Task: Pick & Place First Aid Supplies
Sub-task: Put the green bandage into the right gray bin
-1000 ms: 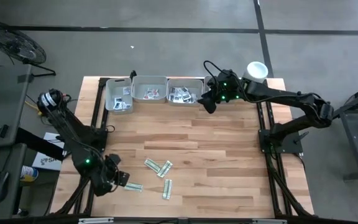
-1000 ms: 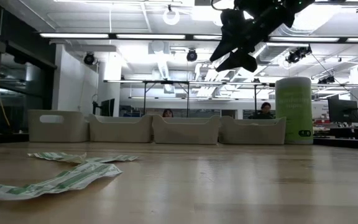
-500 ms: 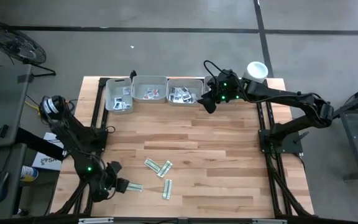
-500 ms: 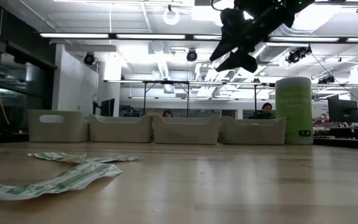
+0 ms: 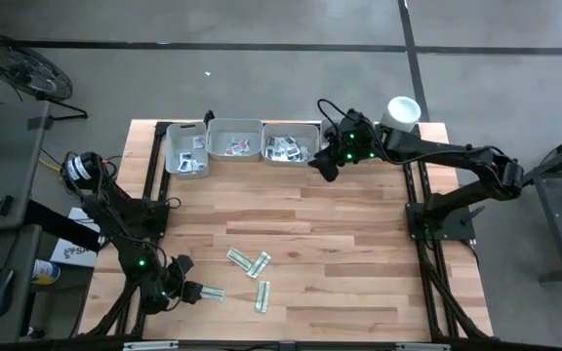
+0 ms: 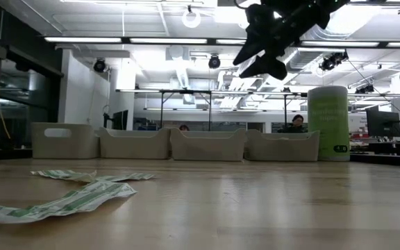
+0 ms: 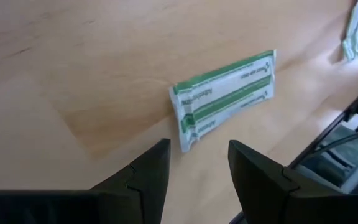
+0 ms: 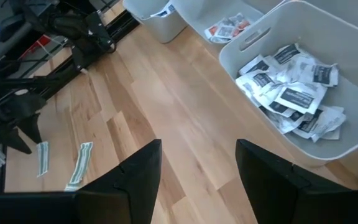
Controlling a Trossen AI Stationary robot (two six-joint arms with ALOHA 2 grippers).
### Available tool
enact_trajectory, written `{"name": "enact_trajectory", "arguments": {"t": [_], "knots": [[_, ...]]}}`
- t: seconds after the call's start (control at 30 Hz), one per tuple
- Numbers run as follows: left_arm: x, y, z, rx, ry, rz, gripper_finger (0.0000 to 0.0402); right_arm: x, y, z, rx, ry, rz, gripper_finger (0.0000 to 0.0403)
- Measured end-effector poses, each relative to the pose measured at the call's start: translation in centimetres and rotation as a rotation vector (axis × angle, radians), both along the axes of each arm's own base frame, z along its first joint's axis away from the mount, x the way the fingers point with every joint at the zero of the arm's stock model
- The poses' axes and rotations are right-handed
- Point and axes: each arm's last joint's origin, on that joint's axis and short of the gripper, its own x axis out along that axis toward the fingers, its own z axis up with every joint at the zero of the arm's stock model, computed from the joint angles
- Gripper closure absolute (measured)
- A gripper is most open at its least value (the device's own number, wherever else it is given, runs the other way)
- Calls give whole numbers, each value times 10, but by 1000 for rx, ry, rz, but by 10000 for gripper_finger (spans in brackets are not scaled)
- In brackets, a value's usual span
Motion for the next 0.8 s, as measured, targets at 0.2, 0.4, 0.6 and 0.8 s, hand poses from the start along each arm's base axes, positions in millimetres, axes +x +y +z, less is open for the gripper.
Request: {"name": "enact_trajectory", "arguments": {"t": [0.2, 0.4, 0.6, 0.8], "knots": [[-2, 4, -5, 4, -4, -1, 235, 2, 6, 0, 6, 0, 10, 203], [-2, 7, -7, 34, -5, 9, 235, 4, 9, 0, 12, 2, 2, 203], [-2, 8, -7, 55, -22, 22, 235, 5, 13, 0, 3, 6, -10, 203], [-2, 10, -8, 93, -59, 45, 235, 5, 13, 0, 18, 4, -22, 203]]}}
